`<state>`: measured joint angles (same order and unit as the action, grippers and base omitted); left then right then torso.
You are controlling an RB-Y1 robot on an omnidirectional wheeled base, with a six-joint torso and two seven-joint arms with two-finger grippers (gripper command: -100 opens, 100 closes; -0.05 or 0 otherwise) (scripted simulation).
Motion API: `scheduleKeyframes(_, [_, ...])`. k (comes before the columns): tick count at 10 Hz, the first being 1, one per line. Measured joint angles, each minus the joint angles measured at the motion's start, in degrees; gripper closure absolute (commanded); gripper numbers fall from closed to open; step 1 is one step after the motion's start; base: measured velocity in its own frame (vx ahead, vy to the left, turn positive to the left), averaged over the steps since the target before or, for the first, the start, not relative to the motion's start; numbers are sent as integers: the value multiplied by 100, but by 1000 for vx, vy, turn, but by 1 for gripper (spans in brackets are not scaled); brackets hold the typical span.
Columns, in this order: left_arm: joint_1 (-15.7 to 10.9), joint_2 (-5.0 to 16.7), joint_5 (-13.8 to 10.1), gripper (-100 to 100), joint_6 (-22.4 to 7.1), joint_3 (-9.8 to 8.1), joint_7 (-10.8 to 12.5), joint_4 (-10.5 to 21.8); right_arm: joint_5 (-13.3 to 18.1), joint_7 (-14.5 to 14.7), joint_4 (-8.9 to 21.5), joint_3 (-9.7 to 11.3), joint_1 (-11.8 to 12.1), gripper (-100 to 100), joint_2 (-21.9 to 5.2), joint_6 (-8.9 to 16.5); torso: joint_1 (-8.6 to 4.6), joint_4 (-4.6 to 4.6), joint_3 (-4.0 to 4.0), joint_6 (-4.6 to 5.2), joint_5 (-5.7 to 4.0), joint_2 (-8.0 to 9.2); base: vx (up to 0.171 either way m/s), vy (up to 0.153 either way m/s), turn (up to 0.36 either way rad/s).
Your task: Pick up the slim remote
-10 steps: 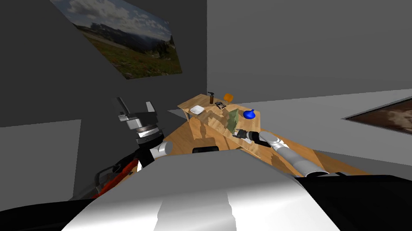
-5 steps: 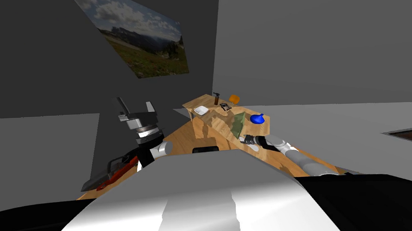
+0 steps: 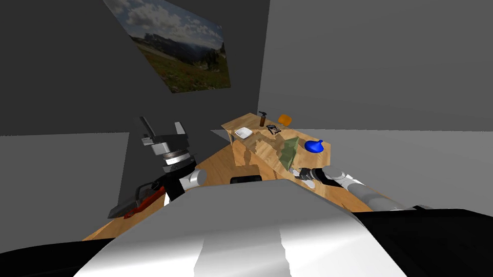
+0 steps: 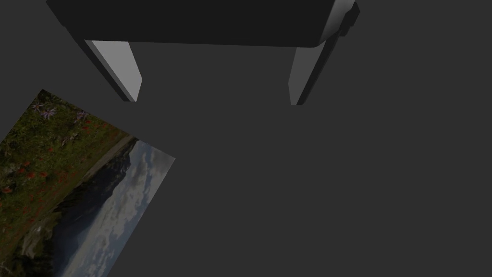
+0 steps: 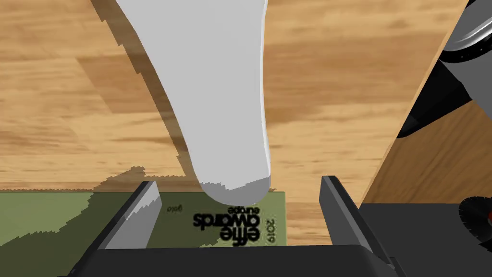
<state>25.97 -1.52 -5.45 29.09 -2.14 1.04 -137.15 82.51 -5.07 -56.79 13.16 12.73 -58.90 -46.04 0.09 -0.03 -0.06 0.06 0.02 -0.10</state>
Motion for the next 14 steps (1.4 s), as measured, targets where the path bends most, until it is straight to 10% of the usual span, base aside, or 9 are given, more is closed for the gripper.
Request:
scheduleKeyframes(4, [0,0,0,0,0,0,0,0,256,-58,452,121,162,-100,-159,-83,3,1,3,2,2,6,23,3,65])
scheduleKeyframes(5, [0,0,0,0,0,0,0,0,261,-74,443,122,173,0,-165,-79,2,3,6,2,1,11,0,0,0])
scheduleKeyframes(6, [0,0,0,0,0,0,0,0,260,-73,444,122,171,-100,-164,-80,2,3,8,2,1,14,4,-24,91])
scheduleKeyframes(9, [0,0,0,0,0,0,0,0,207,36,703,244,154,-100,118,170,-17,3,7,0,-4,11,7,-40,88])
scheduleKeyframes(10, [0,0,0,0,0,-1,0,0,203,57,728,248,143,100,130,180,-9,3,7,3,-2,13,0,0,0])
scheduleKeyframes(14, [0,0,0,0,0,0,0,0,202,56,721,252,148,100,134,169,-12,4,7,1,-2,11,0,0,0])
